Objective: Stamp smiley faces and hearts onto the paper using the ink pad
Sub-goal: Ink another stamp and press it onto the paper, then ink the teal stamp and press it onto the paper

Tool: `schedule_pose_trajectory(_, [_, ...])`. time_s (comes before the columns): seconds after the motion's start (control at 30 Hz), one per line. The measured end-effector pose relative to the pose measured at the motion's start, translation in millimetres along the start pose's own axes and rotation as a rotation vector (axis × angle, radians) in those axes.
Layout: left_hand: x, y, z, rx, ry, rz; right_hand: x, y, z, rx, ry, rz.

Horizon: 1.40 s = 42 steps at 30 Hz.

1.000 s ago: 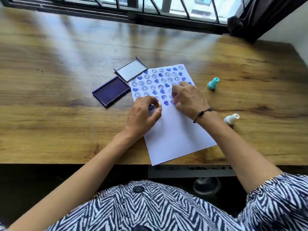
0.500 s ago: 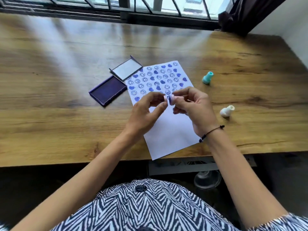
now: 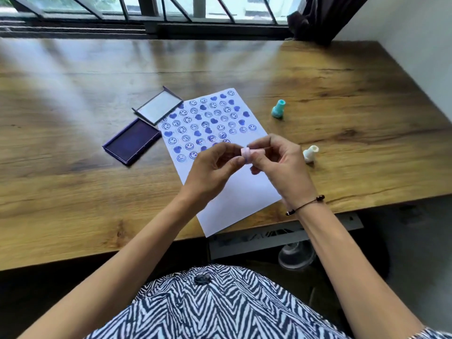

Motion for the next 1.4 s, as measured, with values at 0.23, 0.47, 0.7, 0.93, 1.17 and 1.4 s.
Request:
schedule_pose_trajectory(0.23, [-25.7,-2.7,17.6,0.08,-0.152,0.053,5.5,-19.3,-9.6,0.014,-0.161,-0.006])
schedule_pose_trajectory(0.47, [-42.4,10.8,31.4,0.244,-0.492,0.174,17.3,-15.8,9.0,0.152,-0.348,0.003])
schedule_pose_trajectory(0.7, [-62.0,17.1,33.7,0.396,-0.557,0.327,28.8,-22.6,14.2,0.292,-0.521,0.017])
schedule_pose_trajectory(0.93, [-45.6,25.3,16.1,0.169,-0.187,0.078,37.2,-9.0,-19.0,0.032,-0.186,-0.051])
schedule_pose_trajectory(1.17, [-41.1,36.1,11.9,0.146,-0.085,-0.018,45.7,7.2,-15.9,-0.061,-0.195,-0.053])
schedule_pose_trajectory(1.4, [-32.1,62.0,11.8,0.187,-0.178,-0.101,82.3,52.7,14.1,-0.093,-0.871,-0.072])
Point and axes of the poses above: each hand's wrist, its own y-axis towards the middle knuckle, its own x-axis out of the back of the hand, z = x × y, the point moved 9 cm from there along y, towards the middle knuckle, and after that the axes turned 15 degrees about z, right-handed, at the moved point
